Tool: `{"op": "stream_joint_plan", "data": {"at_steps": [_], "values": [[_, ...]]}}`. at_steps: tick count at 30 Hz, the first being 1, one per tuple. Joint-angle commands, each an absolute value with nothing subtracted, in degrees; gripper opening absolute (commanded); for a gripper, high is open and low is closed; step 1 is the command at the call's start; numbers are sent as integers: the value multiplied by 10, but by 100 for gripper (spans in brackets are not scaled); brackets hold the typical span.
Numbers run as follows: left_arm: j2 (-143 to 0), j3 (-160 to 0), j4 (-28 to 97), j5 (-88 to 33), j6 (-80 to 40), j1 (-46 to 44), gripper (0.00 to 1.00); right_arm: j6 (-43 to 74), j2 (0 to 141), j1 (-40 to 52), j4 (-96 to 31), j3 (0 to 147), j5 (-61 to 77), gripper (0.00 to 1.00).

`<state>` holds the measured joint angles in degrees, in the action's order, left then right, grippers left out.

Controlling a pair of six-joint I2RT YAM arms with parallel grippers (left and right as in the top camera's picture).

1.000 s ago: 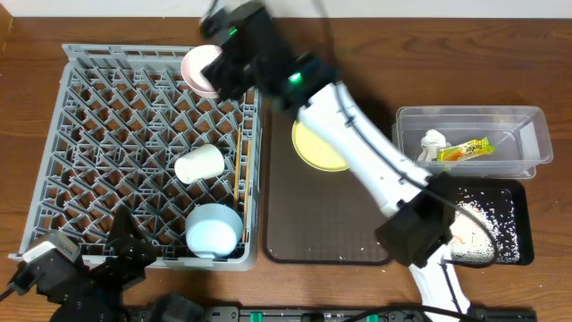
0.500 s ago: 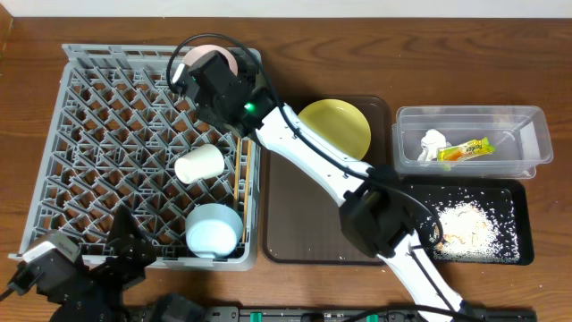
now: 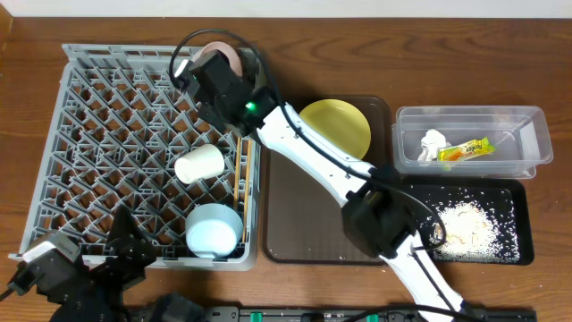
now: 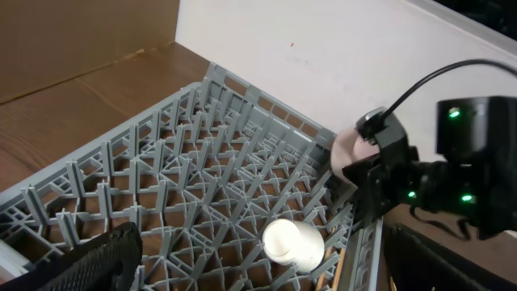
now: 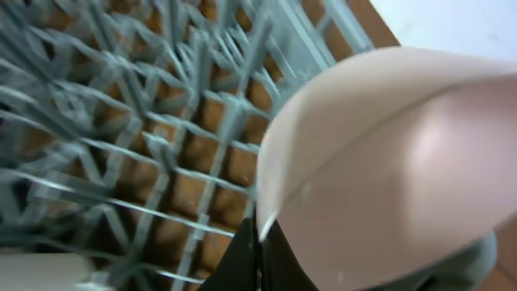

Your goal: Sort waste into correct bins and load items into the dishwasher

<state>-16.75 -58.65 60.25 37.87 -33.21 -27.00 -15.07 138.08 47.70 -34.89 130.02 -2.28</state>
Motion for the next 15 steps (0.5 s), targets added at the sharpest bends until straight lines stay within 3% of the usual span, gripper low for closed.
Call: {"op": "stream_joint_plan", "data": {"at_steps": [1, 8, 15], "values": [[-167, -592, 604, 386, -333, -267, 96, -78, 1287, 474, -342, 1304, 101, 1], [-167, -592, 604, 386, -333, -267, 96, 60, 1253, 458, -342, 1304, 356, 1], [-167, -592, 604, 386, -333, -267, 96, 165, 1319, 426, -301, 1303, 529, 1]]}}
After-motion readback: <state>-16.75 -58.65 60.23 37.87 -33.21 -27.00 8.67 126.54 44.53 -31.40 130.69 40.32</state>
